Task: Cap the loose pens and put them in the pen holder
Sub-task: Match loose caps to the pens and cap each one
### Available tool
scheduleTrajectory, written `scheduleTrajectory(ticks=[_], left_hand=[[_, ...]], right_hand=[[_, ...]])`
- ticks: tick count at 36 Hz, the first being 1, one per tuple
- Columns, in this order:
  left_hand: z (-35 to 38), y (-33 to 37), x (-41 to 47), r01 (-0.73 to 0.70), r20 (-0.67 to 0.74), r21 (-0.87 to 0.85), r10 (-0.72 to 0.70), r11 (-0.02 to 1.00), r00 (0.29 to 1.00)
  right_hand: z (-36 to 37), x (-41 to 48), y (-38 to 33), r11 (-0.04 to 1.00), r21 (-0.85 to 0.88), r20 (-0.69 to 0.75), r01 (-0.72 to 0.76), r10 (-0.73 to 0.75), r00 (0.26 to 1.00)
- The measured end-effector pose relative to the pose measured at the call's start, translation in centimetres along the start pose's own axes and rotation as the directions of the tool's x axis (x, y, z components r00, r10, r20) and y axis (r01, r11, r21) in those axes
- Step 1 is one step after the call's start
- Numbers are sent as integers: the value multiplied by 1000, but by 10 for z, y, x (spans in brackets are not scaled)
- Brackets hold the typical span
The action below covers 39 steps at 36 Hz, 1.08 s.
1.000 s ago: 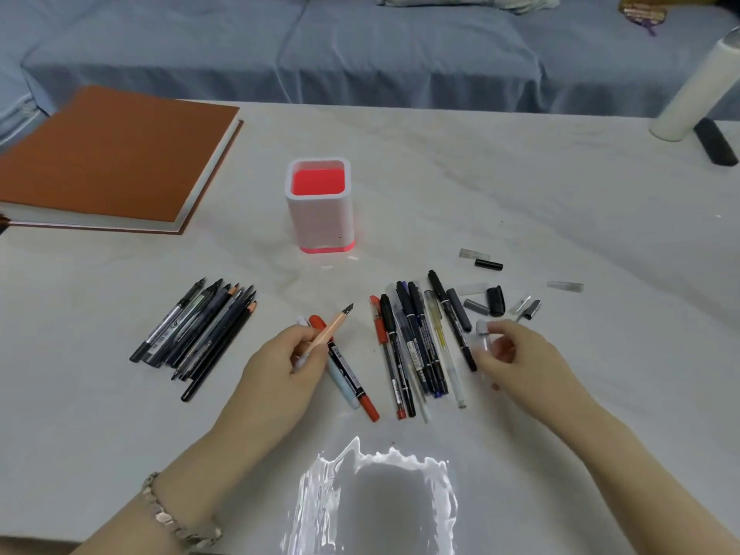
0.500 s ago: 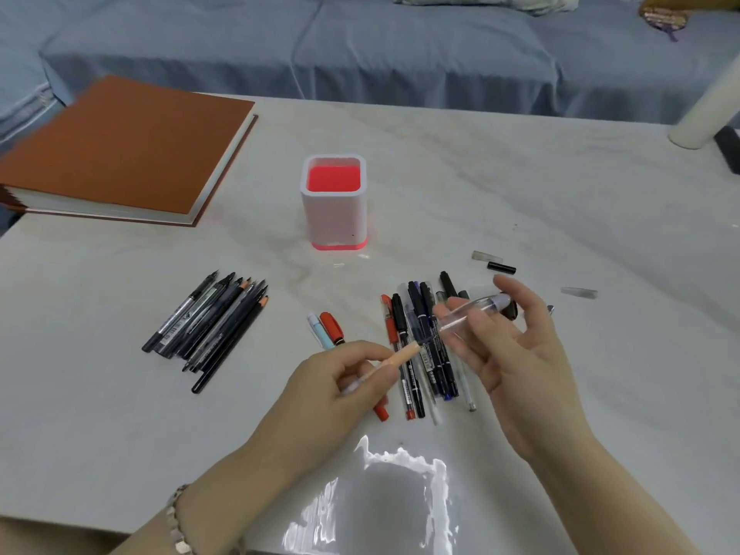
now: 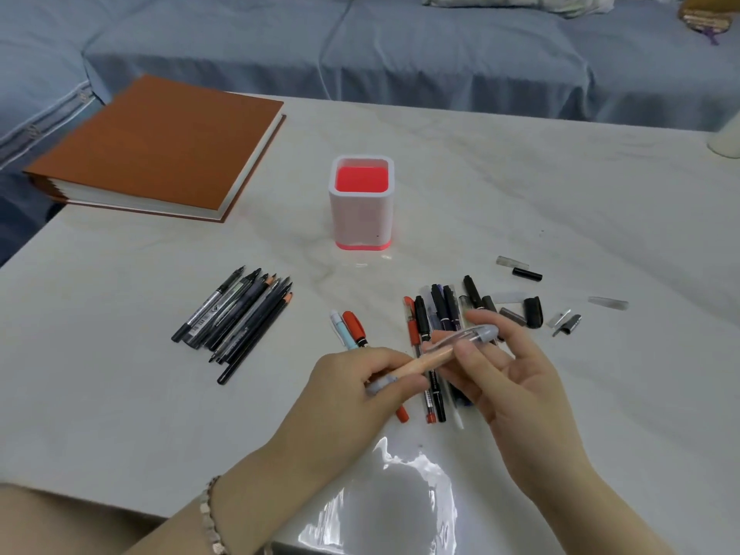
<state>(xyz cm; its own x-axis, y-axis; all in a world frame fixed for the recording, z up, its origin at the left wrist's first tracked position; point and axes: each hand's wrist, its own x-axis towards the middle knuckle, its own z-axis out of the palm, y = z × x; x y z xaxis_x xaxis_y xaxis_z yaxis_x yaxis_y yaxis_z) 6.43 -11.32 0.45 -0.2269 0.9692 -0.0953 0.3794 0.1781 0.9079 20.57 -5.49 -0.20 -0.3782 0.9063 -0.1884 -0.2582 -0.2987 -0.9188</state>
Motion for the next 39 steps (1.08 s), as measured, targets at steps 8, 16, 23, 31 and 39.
scheduleTrajectory(ticks=[8, 16, 23, 31, 39], left_hand=[[-6, 3, 1, 170, 118, -199, -148, 965, 982], [-18, 1, -2, 473, 317, -466, -358, 748, 879], [-18, -9, 3, 90, -67, -126, -99, 988, 993], [-36, -30, 21, 43, 89, 240, -66, 970, 994], [-78, -77, 17, 310, -390, 652, -45, 692, 920]], right_hand=[[7, 0, -1, 993, -68, 36, 93, -91, 995], [16, 2, 8, 991, -110, 111, 76, -64, 992], [32, 12, 14, 996, -62, 30, 68, -67, 997], [34, 29, 23, 990, -136, -12, 21, -23, 1000], [17, 54, 33, 683, -729, -25, 45, -93, 995]])
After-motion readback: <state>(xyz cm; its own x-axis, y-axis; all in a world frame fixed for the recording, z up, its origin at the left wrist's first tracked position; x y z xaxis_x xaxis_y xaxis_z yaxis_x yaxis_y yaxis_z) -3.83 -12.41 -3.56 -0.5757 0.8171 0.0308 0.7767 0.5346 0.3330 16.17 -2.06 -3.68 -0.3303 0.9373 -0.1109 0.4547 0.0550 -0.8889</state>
